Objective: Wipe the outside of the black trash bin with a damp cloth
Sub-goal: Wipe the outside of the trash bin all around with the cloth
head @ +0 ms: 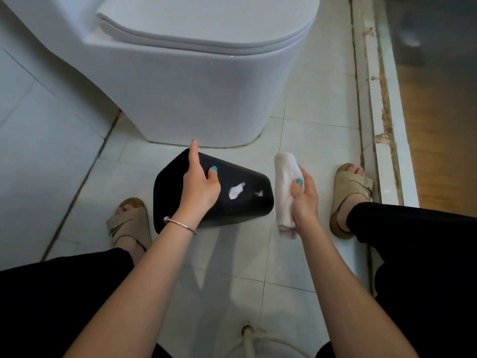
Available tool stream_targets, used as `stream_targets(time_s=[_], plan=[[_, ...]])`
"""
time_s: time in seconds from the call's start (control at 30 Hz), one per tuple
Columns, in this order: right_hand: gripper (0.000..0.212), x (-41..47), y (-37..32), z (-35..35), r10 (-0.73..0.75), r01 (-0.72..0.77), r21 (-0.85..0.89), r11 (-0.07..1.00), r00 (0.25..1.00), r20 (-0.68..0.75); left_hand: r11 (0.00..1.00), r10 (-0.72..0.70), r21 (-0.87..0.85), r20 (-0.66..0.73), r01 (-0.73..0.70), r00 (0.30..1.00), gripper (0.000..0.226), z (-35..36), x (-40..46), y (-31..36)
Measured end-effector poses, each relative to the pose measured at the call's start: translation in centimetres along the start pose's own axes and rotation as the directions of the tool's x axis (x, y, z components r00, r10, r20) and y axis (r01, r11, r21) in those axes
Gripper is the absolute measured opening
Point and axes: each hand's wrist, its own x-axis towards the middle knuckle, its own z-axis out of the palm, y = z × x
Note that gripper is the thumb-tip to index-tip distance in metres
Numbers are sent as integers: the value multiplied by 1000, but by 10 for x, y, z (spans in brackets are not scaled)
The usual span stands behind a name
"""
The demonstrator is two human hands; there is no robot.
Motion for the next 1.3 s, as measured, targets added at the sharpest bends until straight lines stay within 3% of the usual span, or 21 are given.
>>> stream_targets(time_s=[0.2, 0.4, 0.63, 0.8, 0.97, 1.13, 1.3], plan=[[37, -5, 19, 17, 30, -31, 19, 999, 999, 32, 983, 35, -184, 99, -16, 995, 56, -1, -5, 2], [45, -2, 22, 19, 23, -21, -45, 999, 998, 55, 976, 45, -219, 156, -10, 987, 50, 2, 5, 5], [32, -5, 21, 23, 77, -77, 9, 997, 996, -42, 974, 51, -224, 132, -20, 990, 46, 6, 3, 0], [26, -14, 8, 36, 11, -14, 61, 998, 999, 41, 973, 49, -228, 115, -22, 992, 44, 5, 3, -2], [41, -18, 2, 43, -100, 93, 56, 994, 983, 153, 974, 15, -228, 41, -6, 999, 45, -3, 4, -10], [35, -9, 7, 40, -89, 95, -71, 993, 993, 81, 971, 41, -240, 61, -26, 997, 47, -9, 1, -13], [35, -13, 10, 43, -38, 41, -42, 998, 997, 71, 977, 72, -206, 79, -54, 994, 53, -9, -1, -19]])
